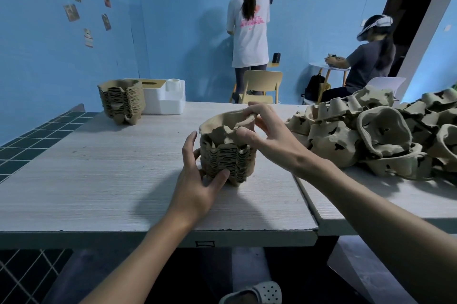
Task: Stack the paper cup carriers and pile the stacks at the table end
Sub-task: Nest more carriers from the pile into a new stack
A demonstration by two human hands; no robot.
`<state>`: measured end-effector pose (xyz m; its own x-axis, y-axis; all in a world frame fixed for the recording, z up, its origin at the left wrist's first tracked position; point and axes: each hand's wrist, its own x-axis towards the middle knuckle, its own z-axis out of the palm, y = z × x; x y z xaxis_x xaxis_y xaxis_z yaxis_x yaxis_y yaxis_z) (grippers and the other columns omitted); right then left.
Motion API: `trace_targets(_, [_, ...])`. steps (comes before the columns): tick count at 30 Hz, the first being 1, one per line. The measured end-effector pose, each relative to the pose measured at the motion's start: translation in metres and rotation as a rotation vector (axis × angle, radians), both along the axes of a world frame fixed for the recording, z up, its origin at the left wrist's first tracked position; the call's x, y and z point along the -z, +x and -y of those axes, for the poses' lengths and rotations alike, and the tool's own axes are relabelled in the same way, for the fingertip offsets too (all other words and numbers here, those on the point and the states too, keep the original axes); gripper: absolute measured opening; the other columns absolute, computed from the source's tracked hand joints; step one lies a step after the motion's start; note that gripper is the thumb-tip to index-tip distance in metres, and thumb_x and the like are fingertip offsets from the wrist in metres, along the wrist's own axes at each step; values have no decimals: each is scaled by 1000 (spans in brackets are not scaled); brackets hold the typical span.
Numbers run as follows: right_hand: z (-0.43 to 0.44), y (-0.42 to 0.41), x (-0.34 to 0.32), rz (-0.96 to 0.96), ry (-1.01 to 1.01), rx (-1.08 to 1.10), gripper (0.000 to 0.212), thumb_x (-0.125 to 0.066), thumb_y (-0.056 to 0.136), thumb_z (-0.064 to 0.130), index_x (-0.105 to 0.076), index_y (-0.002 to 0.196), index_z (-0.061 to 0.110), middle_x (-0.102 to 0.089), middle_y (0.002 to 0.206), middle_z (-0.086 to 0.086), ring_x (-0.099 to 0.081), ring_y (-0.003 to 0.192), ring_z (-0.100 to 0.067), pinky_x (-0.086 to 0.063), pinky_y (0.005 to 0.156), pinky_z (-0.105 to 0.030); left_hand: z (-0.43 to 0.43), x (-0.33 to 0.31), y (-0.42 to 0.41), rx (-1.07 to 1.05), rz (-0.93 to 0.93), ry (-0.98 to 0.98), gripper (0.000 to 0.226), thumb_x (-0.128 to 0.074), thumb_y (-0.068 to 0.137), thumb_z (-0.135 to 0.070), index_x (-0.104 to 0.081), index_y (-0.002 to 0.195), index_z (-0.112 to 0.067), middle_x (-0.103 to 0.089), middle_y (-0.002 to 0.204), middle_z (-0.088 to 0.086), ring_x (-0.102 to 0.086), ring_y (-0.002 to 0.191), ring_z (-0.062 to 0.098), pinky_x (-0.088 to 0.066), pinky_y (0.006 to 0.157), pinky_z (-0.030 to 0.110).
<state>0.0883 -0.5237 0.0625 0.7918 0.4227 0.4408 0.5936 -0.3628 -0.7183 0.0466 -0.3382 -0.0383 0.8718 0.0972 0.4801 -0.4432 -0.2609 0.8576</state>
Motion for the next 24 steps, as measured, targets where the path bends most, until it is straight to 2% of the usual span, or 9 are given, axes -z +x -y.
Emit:
trace_targets(4, [-8, -3, 0, -18, 78, 34, 55, -68, 74, 60, -52, 109, 21, -48, 129, -2, -53, 118, -19, -49, 99, -37, -1, 2, 1, 4, -1, -17, 98, -76, 87, -17, -7, 150, -48, -47, 147, 1, -73, 98, 11, -55, 81, 18])
trace_targets(8, [-8, -1, -2, -90, 65, 14, 59, -67, 77, 53, -47, 126, 28, -61, 111, 6, -62, 103, -9, -53, 89, -31, -1, 2, 2, -16, 2, 7, 100, -77, 86, -20, -6, 146, -57, -47, 147, 1, -73, 98, 12, -55, 85, 24])
trace_targets(10, [-6, 0, -1, -72, 44, 17, 65, -65, 79, 52, -44, 136, 29, -59, 125, 6, -58, 112, -4, -49, 95, -28, -2, 2, 2, -18, 15, 8, 100, -77, 86, -19, -7, 143, -62, -46, 148, 1, -72, 101, 12, -56, 86, 25])
trace_targets(12, [-4, 1, 3, -26, -14, 34, 68, -61, 82, 53, -41, 142, 28, -44, 145, 11, -44, 129, -2, -38, 107, -28, -1, 2, 1, -23, 34, 7, 104, -78, 86, -17, -6, 138, -69, -48, 147, 1, -71, 103, 12, -57, 91, 32])
trace_targets(14, [-1, 0, 7, -39, -44, 54, 74, -57, 82, 59, -37, 147, 30, -29, 153, 18, -30, 136, 3, -28, 112, -26, 0, 1, 1, -46, 32, 25, 106, -78, 85, -17, -4, 138, -71, -50, 142, -3, -70, 104, 11, -55, 96, 42])
trace_targets(17, [3, -2, 15, -133, 2, 37, 77, -54, 82, 66, -30, 149, 36, -30, 151, 21, -32, 135, -1, -34, 101, -22, 2, 1, 0, -51, 5, 16, 104, -77, 86, -18, -3, 143, -64, -50, 138, -8, -68, 106, 8, -54, 99, 43])
trace_targets(19, [5, -2, 20, -188, 3, 16, 68, -58, 89, 55, -30, 148, 37, -34, 144, 20, -35, 133, -5, -36, 92, -18, 2, 0, -1, -55, 6, 32, 103, -77, 87, -19, -3, 145, -63, -49, 140, -7, -67, 107, 10, -54, 98, 40])
trace_targets(22, [9, -1, 24, -194, -22, 28, 56, -62, 93, 40, -38, 144, 34, -40, 140, 13, -35, 133, -7, -37, 89, -15, 2, -2, -2, -72, 8, 63, 102, -79, 85, -22, -9, 139, -72, -46, 141, -6, -65, 111, 15, -53, 97, 35])
trace_targets(24, [13, -1, 23, -205, -2, 22, 53, -63, 93, 35, -41, 142, 32, -42, 139, 13, -35, 129, -4, -38, 83, -6, 5, -2, -1, -45, 6, 52, 98, -81, 83, -20, -19, 140, -68, -44, 141, -6, -61, 117, 21, -55, 97, 39])
